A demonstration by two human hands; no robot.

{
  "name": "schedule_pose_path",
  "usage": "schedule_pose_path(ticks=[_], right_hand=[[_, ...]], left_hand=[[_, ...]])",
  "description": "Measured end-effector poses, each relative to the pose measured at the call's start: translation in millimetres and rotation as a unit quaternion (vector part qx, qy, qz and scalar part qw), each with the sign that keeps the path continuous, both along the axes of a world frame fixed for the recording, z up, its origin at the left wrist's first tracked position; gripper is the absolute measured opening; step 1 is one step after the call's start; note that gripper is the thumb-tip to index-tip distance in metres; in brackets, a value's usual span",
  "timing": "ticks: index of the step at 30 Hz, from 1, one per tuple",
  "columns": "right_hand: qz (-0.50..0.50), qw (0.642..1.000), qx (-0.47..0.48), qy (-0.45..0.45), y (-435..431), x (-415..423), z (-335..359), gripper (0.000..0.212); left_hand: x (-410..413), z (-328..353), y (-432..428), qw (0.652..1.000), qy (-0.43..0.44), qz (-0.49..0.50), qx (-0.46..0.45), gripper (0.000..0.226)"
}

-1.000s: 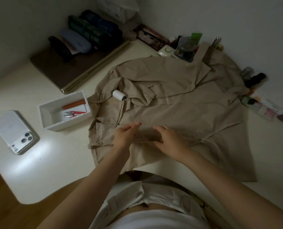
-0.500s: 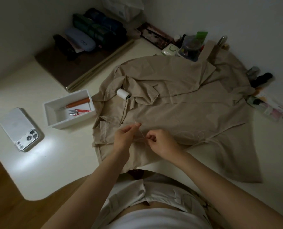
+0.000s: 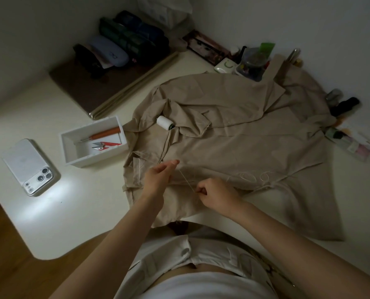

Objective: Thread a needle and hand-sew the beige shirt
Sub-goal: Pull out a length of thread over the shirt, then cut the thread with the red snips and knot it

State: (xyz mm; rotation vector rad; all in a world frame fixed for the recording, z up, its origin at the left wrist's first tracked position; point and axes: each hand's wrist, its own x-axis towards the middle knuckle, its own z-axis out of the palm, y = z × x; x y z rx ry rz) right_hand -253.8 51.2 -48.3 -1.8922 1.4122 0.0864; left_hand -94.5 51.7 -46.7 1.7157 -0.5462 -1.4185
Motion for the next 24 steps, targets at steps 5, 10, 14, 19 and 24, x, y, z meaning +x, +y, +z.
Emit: schedule_pose_path(ticks=[5,10,14,19,24], right_hand=[[0.046,0.998,-0.007,0.029,1.2,-2.2,0.1,0.024],[0.012,0.999,-0.025,-0.026,-5.3,1.1,-3.6,0.033],[-0.132,0.977,0.046,-0.159,-15.9,22.1,2.9,0.033],[-0.214,0.938,0.167,-0.215,-36.8,52.6,10.0,0.030],[-0.248,0.922,0.194,-0.226,-48.1,75.7,4.2,0.021]], left_hand=[[2.0,-1.0,1.9,1.000,0.009,-0.007,0.001,0.009],[5.7,-2.7,5.2,1.000,0.002,-0.024,-0.006,0.011],[12.9,-5.0,8.8,0.997,-0.023,-0.065,-0.025,0.013],[21.1,-3.7,14.0,0.985,-0.091,-0.140,-0.050,0.016],[36.8,-8.6,17.5,0.967,-0.183,-0.171,-0.050,0.011]])
